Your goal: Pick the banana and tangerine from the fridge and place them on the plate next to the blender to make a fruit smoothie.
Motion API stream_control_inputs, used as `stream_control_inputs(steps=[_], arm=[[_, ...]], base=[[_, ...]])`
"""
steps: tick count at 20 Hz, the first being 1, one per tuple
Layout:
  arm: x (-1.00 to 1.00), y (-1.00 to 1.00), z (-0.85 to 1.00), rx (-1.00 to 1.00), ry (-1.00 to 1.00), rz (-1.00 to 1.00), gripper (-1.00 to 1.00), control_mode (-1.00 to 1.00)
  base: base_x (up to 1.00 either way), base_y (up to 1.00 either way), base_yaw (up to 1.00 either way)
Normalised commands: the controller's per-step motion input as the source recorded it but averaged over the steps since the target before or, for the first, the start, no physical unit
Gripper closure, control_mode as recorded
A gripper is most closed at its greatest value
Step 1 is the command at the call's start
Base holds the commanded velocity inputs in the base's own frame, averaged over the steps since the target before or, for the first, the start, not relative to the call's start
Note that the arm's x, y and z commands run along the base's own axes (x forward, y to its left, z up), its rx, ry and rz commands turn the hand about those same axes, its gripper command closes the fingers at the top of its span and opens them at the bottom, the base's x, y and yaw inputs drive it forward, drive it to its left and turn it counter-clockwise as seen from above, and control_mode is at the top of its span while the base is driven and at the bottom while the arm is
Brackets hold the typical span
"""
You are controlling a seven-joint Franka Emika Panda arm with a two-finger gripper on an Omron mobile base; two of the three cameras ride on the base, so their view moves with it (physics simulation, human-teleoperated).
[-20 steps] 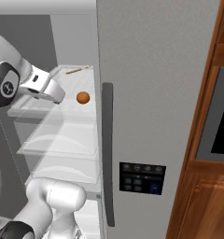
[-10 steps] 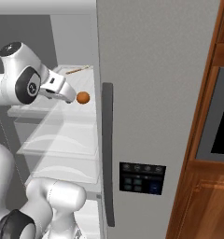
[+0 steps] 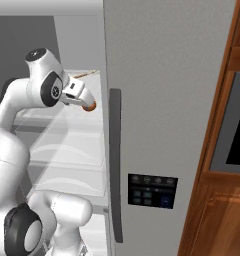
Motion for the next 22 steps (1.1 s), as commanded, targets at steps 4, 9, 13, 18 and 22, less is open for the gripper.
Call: stream_control_inputs(steps=[4,9,13,18,22], arm=[[0.31,-0.06,-0.23,0.00,0.03,0.00,-1.00,-1.00],[0.32,0.00,-0.32,0.00,0.00,0.00,-1.00,-1.00],[0.45,0.00,-0.25,0.00,0.00,0.00,-1.00,-1.00],[0.35,0.00,-0.19,0.00,0.00,0.00,-1.00,-1.00],[0.31,0.00,-0.11,0.00,0.00,0.00,-1.00,-1.00]], base=[[0.00,0.00,0.00],[0.00,0.00,0.00],[0.00,0.00,0.00],[0.00,0.00,0.00],[0.00,0.00,0.00]])
